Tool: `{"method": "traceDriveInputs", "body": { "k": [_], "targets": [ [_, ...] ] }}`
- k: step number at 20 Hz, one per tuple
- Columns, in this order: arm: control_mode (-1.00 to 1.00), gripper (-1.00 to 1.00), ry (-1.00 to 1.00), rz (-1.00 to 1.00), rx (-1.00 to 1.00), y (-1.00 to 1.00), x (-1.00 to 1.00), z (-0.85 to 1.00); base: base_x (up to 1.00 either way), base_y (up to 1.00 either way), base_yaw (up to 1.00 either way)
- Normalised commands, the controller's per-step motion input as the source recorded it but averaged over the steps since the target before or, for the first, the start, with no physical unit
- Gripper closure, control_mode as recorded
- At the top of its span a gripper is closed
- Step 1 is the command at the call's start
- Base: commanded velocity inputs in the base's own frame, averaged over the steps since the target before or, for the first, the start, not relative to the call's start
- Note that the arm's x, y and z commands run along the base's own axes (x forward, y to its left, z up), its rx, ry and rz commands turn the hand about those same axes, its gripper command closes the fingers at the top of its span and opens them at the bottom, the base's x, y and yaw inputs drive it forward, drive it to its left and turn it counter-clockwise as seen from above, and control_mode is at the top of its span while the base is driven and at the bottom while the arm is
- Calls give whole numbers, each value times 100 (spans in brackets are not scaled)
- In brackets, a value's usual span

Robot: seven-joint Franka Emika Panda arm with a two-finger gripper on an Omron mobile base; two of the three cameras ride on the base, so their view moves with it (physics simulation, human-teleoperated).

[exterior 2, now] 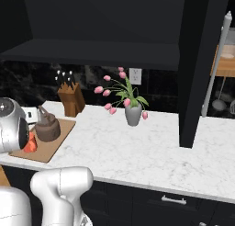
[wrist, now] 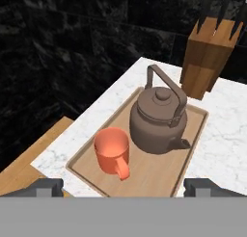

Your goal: Pick the kettle from the counter and place it on the tray. Then pick the mug from the cabinet and place it on the tray. Then close the cabinet doors.

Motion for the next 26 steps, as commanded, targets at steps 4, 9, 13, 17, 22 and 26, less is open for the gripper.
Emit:
{"method": "traceDriveInputs", "body": {
  "k": [4,9,13,17,22,26],
  "targets": [
    [-100,-100,14,-10,-4,-10,-30,45,0,0,0],
    [-100,-100,12,0,-8,0,-11,0,0,0,0],
    [-100,-100,4,1,-7,0,-19,0,0,0,0],
    [-100,100,0,0,-2,0,-1,-2,0,0,0],
    [-100,100,0,0,0,0,0,0,0,0,0],
    [-100,100,-7,5,-13,13,-4,-7,0,0,0]
  ]
}}
